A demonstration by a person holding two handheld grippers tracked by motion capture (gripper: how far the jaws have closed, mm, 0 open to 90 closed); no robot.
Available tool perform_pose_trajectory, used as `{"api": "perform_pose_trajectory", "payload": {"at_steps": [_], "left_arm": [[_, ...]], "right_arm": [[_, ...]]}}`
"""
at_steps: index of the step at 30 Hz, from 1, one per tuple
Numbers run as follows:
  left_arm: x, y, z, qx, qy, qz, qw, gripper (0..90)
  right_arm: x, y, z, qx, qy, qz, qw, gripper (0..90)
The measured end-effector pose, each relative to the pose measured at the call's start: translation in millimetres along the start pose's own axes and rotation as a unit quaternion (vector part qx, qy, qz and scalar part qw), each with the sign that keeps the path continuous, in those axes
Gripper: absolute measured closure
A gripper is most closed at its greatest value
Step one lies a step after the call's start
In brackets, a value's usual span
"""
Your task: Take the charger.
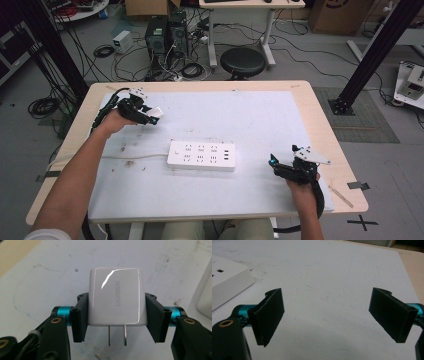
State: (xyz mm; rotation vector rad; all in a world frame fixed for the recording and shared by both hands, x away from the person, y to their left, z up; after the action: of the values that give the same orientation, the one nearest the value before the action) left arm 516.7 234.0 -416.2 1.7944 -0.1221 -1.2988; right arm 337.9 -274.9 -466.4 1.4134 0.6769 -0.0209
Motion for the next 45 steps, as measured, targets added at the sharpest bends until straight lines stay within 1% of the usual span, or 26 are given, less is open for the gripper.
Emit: {"api": "perform_pose_trajectory", "payload": {"at_steps": [1,6,7,9,10,11,13,14,16,17,18,20,22,23,26,28,30,34,36,37,38,40,41,43,44,45], "left_arm": [[-4.1,1.8,2.9,-0.001,0.003,0.007,1.0,42.5],[-24.4,3.8,17.7,0.005,0.017,0.016,0.9997,42.5],[-28.7,3.8,21.0,0.005,0.022,0.02,0.9996,42.5],[-37.1,3.5,28.1,0.01,0.029,0.025,0.9992,42.6],[-41.3,3.2,31.9,0.011,0.032,0.026,0.9991,42.5],[-46.2,2.9,37.1,0.011,0.036,0.031,0.9988,42.6],[-53.9,2.3,44.6,0.01,0.043,0.036,0.9984,42.5],[-59.0,1.7,50.2,0.007,0.049,0.041,0.9979,42.5],[-65.7,0.4,58.8,0.003,0.054,0.048,0.9974,42.5],[-65.7,0.4,58.8,0.003,0.054,0.048,0.9974,42.5],[-72.3,-2.0,69.3,0.004,0.064,0.049,0.9967,42.5],[-78.6,-4.6,78.0,0.004,0.067,0.053,0.9963,42.5],[-83.1,-7.2,85.3,-0.002,0.072,0.061,0.9956,42.5],[-85.9,-9.0,90.0,-0.005,0.073,0.064,0.9953,42.5],[-92.1,-13.8,104.2,-0.003,0.074,0.07,0.9948,42.5],[-95.5,-15.9,113.6,0.002,0.075,0.073,0.9946,42.5],[-98.6,-16.3,123.1,0.001,0.075,0.079,0.9941,42.6],[-105.5,-15.0,142.2,0.011,0.073,0.088,0.9934,42.5],[-108.4,-13.3,152.0,0.016,0.07,0.095,0.9929,42.5],[-110.5,-12.0,160.9,0.024,0.067,0.099,0.9925,42.5],[-110.5,-12.0,160.9,0.024,0.067,0.099,0.9925,42.5],[-110.8,-12.2,169.2,0.032,0.062,0.101,0.9925,42.5],[-110.4,-12.7,171.7,0.037,0.06,0.099,0.9925,42.5],[-108.6,-13.7,176.3,0.04,0.057,0.101,0.9925,42.5],[-107.9,-14.7,177.8,0.046,0.054,0.098,0.9926,42.5],[-107.0,-15.6,179.8,0.047,0.051,0.097,0.9928,42.5]], "right_arm": [[-0.2,-0.1,-0.5,0.001,0.0,-0.001,1.0,13.2],[0.0,0.1,0.3,-0.004,0.004,0.0,1.0,13.2],[-0.1,0.0,-0.1,0.0,0.006,0.0,1.0,13.2],[-0.3,0.0,0.1,-0.002,0.007,0.0,1.0,13.2],[0.0,0.2,0.4,-0.006,0.009,0.002,0.9999,13.2],[0.0,0.1,-0.8,-0.001,0.011,-0.002,0.9999,13.2],[0.3,0.1,-0.4,-0.009,0.012,-0.001,0.9999,13.2],[0.2,0.2,-0.6,-0.009,0.013,-0.001,0.9999,13.2],[0.1,0.2,-0.5,-0.011,0.016,0.0,0.9998,13.2],[0.1,0.2,-0.5,-0.011,0.016,0.0,0.9998,13.2],[0.0,0.1,-1.1,-0.007,0.018,-0.001,0.9998,13.2],[-0.3,0.1,-0.7,-0.009,0.023,0.0,0.9997,13.2],[-0.5,0.1,-0.7,-0.009,0.027,0.0,0.9996,13.2],[-0.8,0.0,-1.6,-0.009,0.033,0.0,0.9994,13.2],[-0.5,-0.1,-1.9,-0.013,0.039,-0.001,0.9992,14.7],[-0.5,0.0,-1.7,-0.014,0.04,0.0,0.9991,15.3],[-0.9,-0.2,-2.0,-0.014,0.04,0.0,0.9991,15.3],[-2.0,-0.2,-2.8,-0.017,0.038,0.007,0.9991,15.3],[-2.9,-0.5,-3.7,-0.013,0.039,0.009,0.9991,15.3],[-2.1,-0.2,-2.4,-0.017,0.04,0.009,0.999,15.3],[-2.1,-0.2,-2.4,-0.017,0.04,0.009,0.999,15.3],[-2.3,-0.2,-2.0,-0.013,0.041,0.009,0.999,15.2],[-2.5,-0.3,-2.2,-0.014,0.041,0.009,0.999,15.3],[-2.1,-0.2,-2.4,-0.016,0.043,0.009,0.9989,15.3],[-2.1,-0.2,-2.4,-0.016,0.043,0.009,0.9989,15.3],[-2.0,-0.1,-2.1,-0.016,0.043,0.01,0.9989,15.3]]}}
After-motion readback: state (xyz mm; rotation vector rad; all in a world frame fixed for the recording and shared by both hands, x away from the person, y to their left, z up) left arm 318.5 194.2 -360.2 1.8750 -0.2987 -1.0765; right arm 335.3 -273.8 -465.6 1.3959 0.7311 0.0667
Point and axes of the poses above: each handheld gripper's, and its own axes: x roughly forward along the jaws, y roughly out of its top, z roughly to its right, the point moved 4 cm from there along x, roughly forward along the jaws, and after that the axes turned 4 degrees about y, right-handed, at the moved point
